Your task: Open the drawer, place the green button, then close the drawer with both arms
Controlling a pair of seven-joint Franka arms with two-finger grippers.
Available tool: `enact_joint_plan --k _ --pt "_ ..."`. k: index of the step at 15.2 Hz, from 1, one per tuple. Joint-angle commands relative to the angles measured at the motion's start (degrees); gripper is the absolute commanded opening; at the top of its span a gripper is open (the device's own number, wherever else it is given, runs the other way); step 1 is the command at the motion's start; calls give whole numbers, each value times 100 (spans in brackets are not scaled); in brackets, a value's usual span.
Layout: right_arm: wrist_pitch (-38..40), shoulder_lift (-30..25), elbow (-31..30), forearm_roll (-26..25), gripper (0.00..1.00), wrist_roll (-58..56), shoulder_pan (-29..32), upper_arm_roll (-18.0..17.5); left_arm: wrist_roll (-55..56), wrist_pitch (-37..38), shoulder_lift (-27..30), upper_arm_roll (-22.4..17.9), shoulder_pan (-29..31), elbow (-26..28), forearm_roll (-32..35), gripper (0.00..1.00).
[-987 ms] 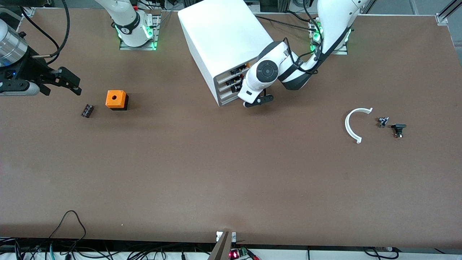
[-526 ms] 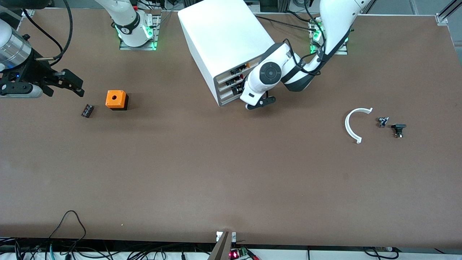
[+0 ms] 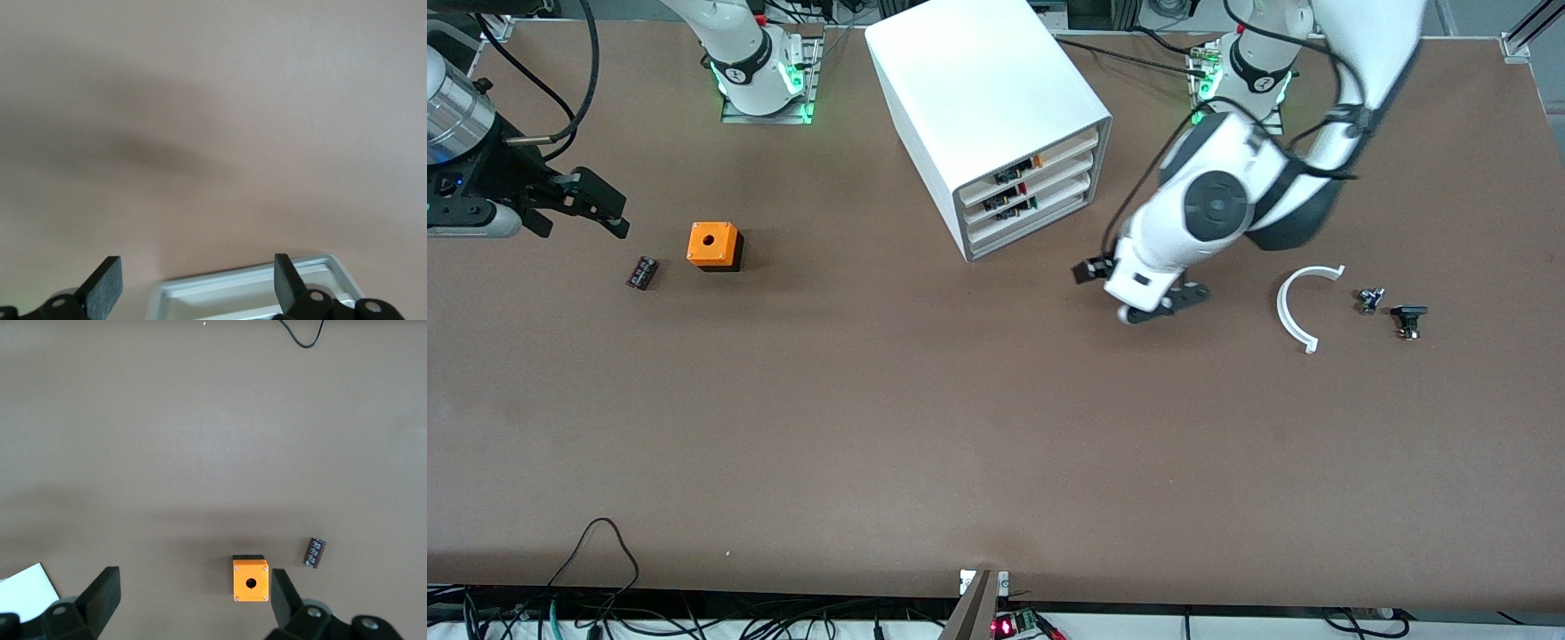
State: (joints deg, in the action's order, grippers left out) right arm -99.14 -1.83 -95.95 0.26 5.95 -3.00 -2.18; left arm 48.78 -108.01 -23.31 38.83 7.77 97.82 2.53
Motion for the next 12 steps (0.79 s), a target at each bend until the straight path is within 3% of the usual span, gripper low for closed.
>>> enact_joint_plan --k 1,6,9,12 --pt "97 95 190 -8 100 47 27 -28 -981 972 -16 55 365 -868 449 100" --pt "88 95 199 -26 100 56 36 -28 -2870 1843 98 -6 1174 -1774 486 100" --pt "88 95 199 -17 100 73 36 -28 -3978 2011 730 -952 737 -1732 416 100" --pt "88 95 199 -17 100 65 36 -28 -4990 1890 1503 -2060 139 -1206 284 100"
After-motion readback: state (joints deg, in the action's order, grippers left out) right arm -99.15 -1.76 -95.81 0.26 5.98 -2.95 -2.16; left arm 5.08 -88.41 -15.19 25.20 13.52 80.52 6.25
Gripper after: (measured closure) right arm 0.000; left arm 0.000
